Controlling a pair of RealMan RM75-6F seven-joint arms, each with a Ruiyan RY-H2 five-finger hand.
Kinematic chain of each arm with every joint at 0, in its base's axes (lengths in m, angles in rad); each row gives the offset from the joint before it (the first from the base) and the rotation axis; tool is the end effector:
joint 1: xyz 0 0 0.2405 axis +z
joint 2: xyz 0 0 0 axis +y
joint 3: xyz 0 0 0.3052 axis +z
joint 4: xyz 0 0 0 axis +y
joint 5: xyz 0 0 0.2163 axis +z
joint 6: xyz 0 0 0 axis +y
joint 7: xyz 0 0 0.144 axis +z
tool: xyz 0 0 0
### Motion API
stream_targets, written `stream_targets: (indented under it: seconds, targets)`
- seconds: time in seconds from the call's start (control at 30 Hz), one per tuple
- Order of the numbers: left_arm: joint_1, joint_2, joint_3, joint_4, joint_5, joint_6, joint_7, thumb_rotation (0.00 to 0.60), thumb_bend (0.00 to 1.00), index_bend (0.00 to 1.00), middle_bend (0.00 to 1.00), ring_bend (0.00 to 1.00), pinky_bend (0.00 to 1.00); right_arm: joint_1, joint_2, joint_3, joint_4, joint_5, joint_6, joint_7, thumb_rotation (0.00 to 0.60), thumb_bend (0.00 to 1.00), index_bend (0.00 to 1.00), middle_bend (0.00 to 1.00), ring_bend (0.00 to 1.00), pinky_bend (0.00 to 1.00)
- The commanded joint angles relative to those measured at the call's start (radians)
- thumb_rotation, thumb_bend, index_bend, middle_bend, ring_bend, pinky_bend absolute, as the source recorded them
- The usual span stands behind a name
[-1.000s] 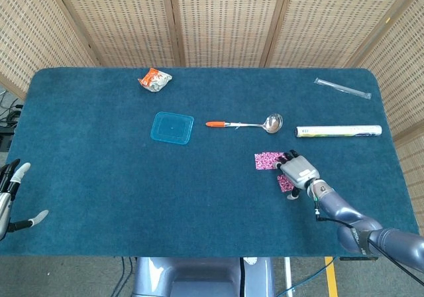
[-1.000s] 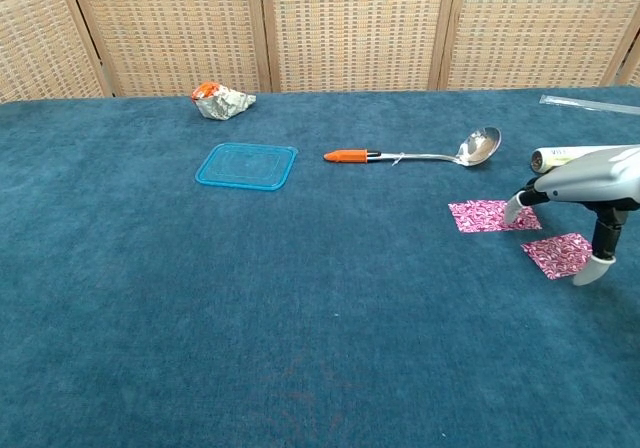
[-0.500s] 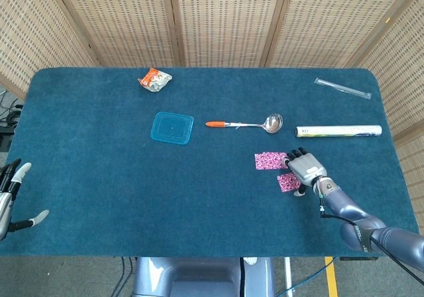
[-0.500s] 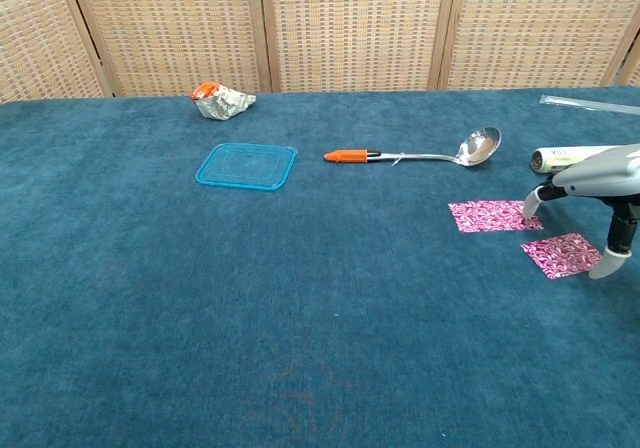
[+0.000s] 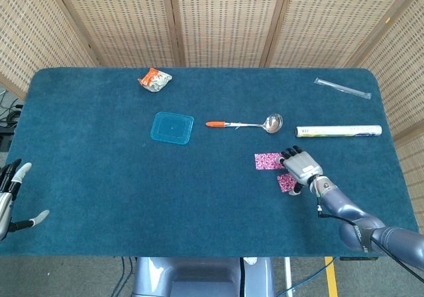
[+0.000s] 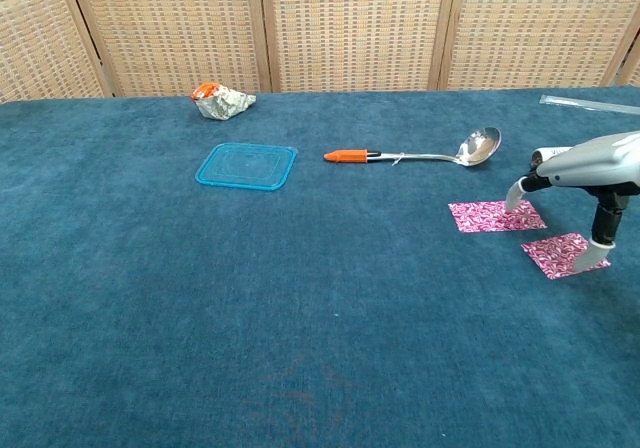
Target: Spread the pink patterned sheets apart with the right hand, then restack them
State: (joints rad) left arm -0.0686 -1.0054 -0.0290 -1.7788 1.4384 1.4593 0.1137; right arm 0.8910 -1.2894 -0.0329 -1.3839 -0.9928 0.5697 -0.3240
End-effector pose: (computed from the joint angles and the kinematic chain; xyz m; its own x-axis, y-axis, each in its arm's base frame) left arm -0.3434 0.1724 0.1965 0.4444 0.0656 0.8934 0.8924 0.0548 -0.4479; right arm -0.2620 -0.4106 0.0413 0.7137 -0.4846 0.5059 -0.6964 -0.4131 0.5868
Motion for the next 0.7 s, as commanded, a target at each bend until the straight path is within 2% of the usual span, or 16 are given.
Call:
stream_targets:
  seconds: [0.03,0.37,0.7]
  targets:
    - [0.001,0.001,0.0,0.001,-0.001,0.0,-0.002,0.47,0.0,0.07,0.0,0.0,0.0,0.005,-0.006,0.001,0.002,0.005,-0.005,-0.004,0.519,0.0,0.16,0.13,0.0,0.0]
    - [0.002,0.001,0.0,0.009,-0.004,-0.001,-0.009,0.47,0.0,0.07,0.0,0.0,0.0,0.013,-0.039,-0.016,0.036,0.018,-0.019,-0.018,0.517,0.0,0.16,0.13,0.0,0.0]
    - [-0.002,-0.003,-0.001,0.007,-0.003,-0.006,-0.003,0.472,0.0,0.07,0.0,0.0,0.0,0.002,-0.034,-0.031,0.057,0.03,-0.011,-0.019,0.516,0.0,0.16,0.13,0.0,0.0]
